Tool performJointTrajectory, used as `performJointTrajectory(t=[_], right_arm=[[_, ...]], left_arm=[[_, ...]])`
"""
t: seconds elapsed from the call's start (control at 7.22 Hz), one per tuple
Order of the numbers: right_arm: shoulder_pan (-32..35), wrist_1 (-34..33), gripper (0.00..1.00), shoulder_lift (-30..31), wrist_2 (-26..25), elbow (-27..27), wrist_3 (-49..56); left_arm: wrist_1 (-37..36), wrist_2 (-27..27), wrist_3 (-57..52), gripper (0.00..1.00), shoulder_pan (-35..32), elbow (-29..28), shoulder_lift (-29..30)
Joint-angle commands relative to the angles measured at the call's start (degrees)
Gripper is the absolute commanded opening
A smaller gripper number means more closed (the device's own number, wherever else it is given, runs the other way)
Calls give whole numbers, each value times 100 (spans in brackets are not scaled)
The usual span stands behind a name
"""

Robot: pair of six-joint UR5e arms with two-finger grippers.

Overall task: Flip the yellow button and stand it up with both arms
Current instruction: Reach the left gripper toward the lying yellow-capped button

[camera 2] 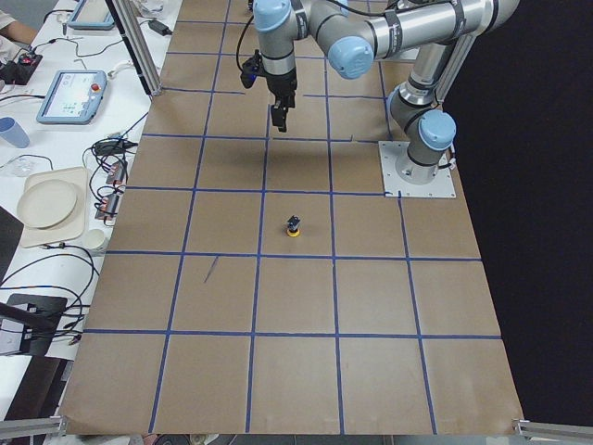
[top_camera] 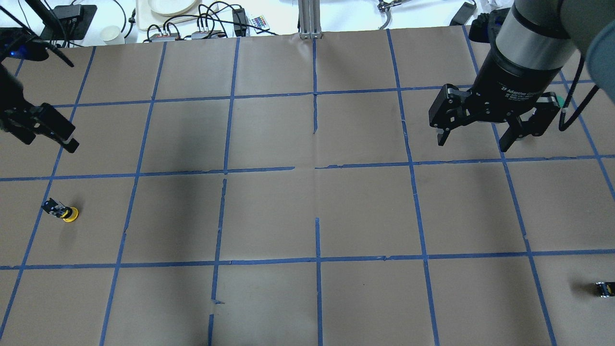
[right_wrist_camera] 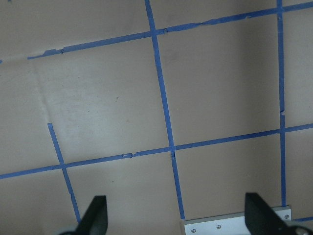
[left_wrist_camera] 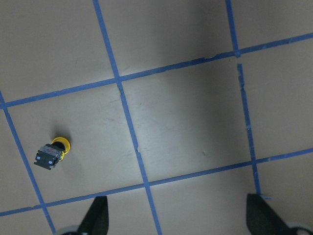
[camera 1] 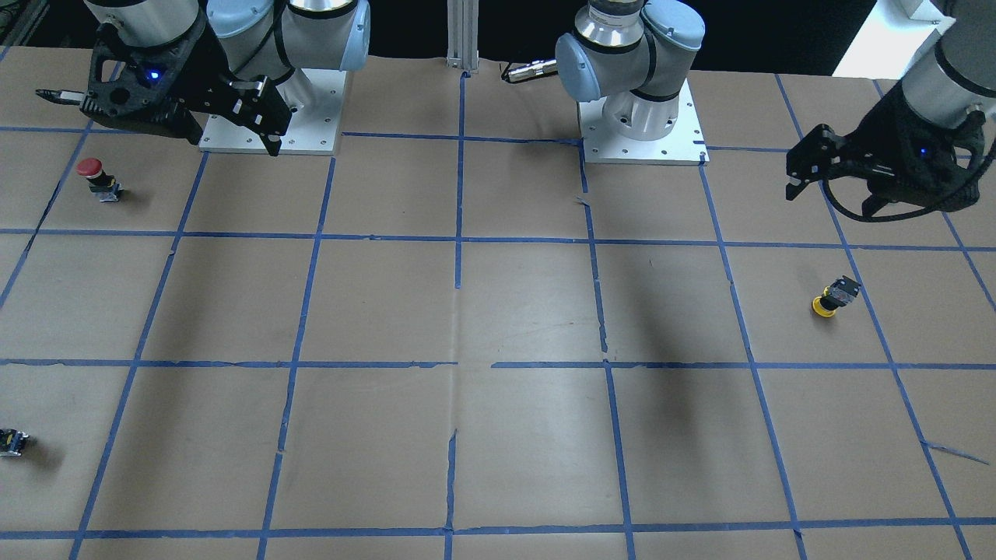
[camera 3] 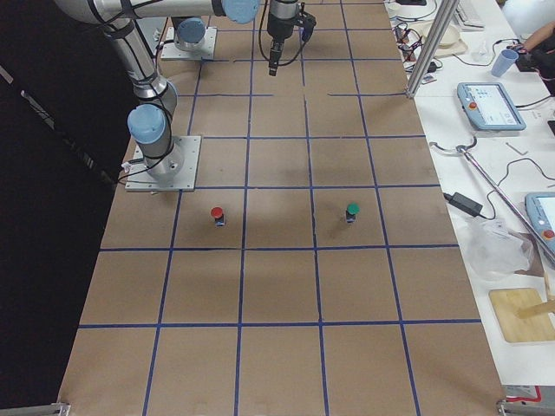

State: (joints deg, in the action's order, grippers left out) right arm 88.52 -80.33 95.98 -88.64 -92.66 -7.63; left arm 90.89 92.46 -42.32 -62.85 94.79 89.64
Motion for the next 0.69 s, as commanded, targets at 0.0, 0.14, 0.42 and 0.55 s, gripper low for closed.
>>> performJointTrajectory(t=[0.0,0.14,0.42,0.55], right_arm=[[16,0,100,17,-56,-15,-37],[17,0,100,26,-31,-6,-72],[-10,-35,100,43,-56,-6,-63],[-45,-96,100,35,-22,-6,-63]], left_arm=[[-1399,8,-1333,99,798,687,368],[-2069,17,-1871,99,1062,890,649],[-2294,8,-2279,99,1476,1015,1141],[-2452,348,-2672,99,1486,989,1396]])
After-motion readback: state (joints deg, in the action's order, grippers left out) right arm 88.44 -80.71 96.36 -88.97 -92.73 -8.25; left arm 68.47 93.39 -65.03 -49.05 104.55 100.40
